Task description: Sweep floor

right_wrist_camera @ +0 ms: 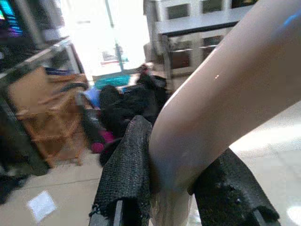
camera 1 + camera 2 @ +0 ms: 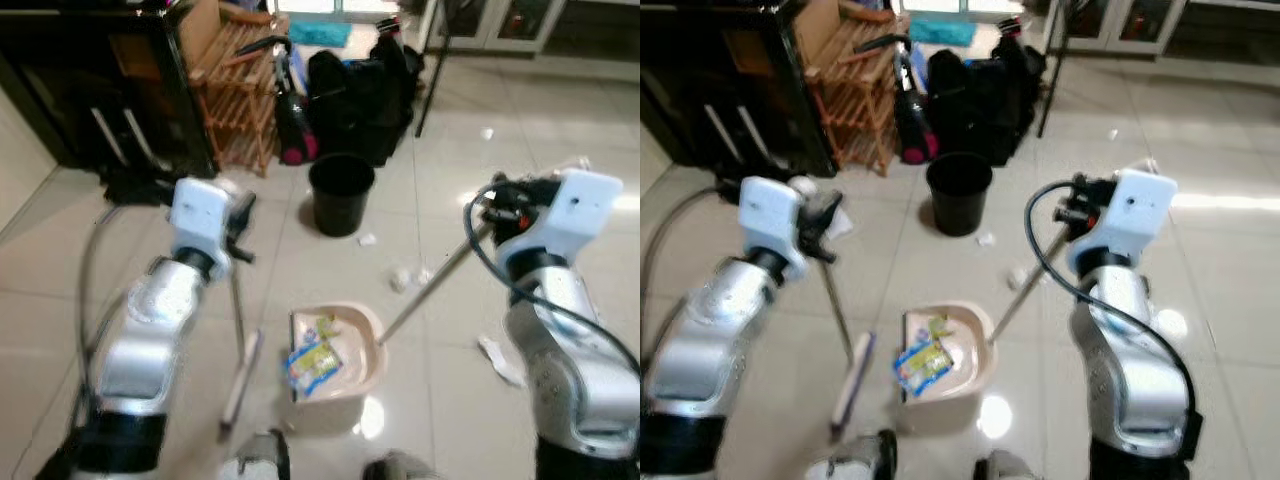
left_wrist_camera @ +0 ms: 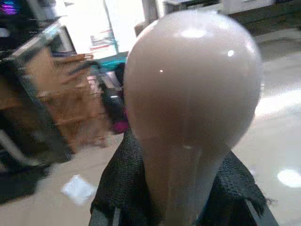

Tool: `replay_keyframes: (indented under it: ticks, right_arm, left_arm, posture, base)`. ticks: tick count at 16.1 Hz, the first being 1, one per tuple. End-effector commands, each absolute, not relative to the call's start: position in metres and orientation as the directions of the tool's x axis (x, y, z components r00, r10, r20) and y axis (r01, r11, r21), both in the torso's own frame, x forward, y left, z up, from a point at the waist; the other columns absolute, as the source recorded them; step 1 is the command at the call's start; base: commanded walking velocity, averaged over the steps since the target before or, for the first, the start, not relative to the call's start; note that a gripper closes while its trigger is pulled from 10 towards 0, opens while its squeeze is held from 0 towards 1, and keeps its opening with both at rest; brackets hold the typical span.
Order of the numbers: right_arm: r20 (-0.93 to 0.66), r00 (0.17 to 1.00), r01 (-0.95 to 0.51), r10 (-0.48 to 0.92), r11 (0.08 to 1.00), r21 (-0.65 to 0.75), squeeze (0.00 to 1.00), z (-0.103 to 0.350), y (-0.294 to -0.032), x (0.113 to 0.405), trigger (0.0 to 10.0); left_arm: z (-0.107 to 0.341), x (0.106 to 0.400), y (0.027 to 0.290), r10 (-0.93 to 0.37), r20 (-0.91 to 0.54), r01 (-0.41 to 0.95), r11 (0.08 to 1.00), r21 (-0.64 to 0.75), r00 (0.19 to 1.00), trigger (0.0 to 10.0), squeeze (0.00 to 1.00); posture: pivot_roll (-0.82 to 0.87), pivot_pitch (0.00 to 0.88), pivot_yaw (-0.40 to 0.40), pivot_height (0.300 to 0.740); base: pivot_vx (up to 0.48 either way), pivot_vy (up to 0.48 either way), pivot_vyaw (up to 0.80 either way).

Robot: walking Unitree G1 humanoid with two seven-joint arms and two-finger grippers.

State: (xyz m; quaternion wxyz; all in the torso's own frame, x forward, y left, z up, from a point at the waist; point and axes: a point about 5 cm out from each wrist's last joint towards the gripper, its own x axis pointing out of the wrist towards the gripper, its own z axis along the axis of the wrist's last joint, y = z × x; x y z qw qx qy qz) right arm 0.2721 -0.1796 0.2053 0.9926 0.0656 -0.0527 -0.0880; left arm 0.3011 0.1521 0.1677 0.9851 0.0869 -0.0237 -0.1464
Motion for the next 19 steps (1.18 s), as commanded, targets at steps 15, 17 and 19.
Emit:
replay_keyframes:
  ticks: [15,17,19]
  right_arm:
    - [0.157,0.945,0.242,-0.286,0.938,0.248,0.0,0.258,-0.204,0.285,10.0]
    - [0.179,0.94,0.24,-0.291,0.935,0.259,0.0,0.268,-0.206,0.287,10.0]
    - [0.195,0.936,0.234,-0.292,0.933,0.273,0.0,0.276,-0.208,0.288,10.0]
  left_arm:
    - [0.182,0.297,0.163,-0.316,0.068,0.291,0.925,0.246,0.946,10.0,0.0]
    - [0.182,0.298,0.162,-0.322,0.068,0.297,0.922,0.25,0.944,10.0,0.0]
    - [0.183,0.298,0.161,-0.328,0.069,0.302,0.92,0.251,0.942,10.0,0.0]
  posture:
    - [-0.03,0.163,0.017,0.74]
    - [-0.03,0.158,0.02,0.74]
    - [-0.03,0.155,0.026,0.74]
  base:
    - [0.24,0.0,0.0]
    - [0.42,0.0,0.0]
    - [0.42,0.0,0.0]
